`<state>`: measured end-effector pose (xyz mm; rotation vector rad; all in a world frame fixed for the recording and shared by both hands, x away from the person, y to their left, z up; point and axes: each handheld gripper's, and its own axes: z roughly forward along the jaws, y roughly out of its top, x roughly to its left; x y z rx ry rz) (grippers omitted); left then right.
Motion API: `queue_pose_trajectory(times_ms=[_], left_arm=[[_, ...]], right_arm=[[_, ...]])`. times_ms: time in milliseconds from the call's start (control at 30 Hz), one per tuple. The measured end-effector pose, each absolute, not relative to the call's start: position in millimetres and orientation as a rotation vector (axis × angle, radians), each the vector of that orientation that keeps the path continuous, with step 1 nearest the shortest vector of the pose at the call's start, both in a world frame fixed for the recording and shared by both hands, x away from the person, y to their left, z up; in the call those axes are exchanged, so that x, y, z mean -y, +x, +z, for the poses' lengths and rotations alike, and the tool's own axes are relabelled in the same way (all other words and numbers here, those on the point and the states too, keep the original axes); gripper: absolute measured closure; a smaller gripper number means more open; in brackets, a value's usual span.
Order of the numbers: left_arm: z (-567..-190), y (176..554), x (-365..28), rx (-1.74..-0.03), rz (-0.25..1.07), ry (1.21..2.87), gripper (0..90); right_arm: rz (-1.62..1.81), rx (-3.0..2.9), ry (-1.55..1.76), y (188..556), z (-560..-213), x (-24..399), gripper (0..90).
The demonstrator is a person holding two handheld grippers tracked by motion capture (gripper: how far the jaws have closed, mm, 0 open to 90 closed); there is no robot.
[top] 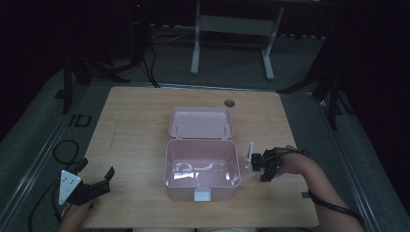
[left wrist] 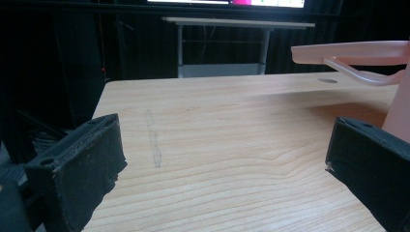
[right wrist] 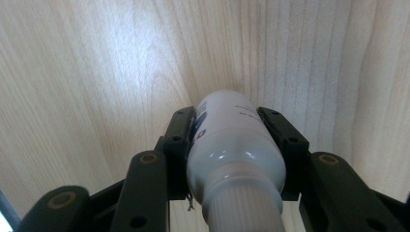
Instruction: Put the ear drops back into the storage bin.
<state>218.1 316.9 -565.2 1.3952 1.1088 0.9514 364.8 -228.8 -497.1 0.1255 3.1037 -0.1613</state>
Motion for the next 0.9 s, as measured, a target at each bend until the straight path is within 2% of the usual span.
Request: queue_pose_trajectory(times_ms=[300,900], left_arm=[[-565.2,218.1,-316.9,-1.109,0.953,1.396,0.4],[-565.1,218.1,-316.7,-1.111,0.955,1.397,0.4]], right_arm=[[-0.203,-3.085,-0.072,346.0,-491.6,225.7,59.4],[-0.195,-3.101,-0.118,335.5,-471.2,221.1,59.4]])
